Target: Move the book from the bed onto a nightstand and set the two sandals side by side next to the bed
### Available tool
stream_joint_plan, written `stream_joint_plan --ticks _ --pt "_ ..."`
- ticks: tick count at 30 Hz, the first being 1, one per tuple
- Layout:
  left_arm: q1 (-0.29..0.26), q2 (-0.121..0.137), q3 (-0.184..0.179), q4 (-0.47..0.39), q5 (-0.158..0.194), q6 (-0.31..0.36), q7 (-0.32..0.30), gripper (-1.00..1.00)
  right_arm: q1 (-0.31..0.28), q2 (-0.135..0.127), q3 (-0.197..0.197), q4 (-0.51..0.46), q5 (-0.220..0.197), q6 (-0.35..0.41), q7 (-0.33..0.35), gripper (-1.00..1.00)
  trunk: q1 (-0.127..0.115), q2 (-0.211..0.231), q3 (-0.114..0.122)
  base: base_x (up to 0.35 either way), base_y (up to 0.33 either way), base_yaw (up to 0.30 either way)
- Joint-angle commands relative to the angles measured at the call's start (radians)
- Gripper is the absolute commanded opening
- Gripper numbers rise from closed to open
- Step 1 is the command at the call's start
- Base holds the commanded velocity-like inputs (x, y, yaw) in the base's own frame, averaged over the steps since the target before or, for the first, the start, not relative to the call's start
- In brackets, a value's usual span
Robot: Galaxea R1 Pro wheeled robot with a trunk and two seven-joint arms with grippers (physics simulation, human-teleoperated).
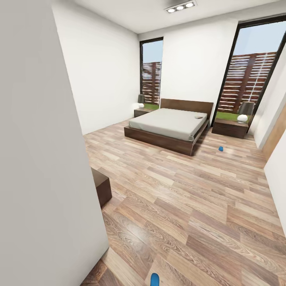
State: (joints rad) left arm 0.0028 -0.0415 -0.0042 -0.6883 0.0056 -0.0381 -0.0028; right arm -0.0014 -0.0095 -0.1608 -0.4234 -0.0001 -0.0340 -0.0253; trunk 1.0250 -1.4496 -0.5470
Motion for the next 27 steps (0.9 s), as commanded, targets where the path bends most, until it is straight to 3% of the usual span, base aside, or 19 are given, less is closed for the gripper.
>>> stream_joint_plan --ticks 1,13,27 --pt "0.0 0.0 0.0 -0.001 0.001 -0.002 0.0 1.0 0.0 0.0 -0.002 0.0 0.0 -0.003 -0.001 1.0 0.0 0.0 -0.001 0.0 0.045 0.0" --pt "0.0 0.0 0.0 -0.001 0.001 -0.002 0.0 1.0 0.0 0.0 -0.002 0.0 0.0 -0.003 -0.001 1.0 0.0 0.0 -0.001 0.0 0.023 0.0" --pt "0.0 0.0 0.0 -0.001 0.001 -0.002 0.0 1.0 0.0 0.0 -0.002 0.0 0.0 -0.003 -0.001 1.0 0.0 0.0 -0.001 0.0 0.148 0.0"
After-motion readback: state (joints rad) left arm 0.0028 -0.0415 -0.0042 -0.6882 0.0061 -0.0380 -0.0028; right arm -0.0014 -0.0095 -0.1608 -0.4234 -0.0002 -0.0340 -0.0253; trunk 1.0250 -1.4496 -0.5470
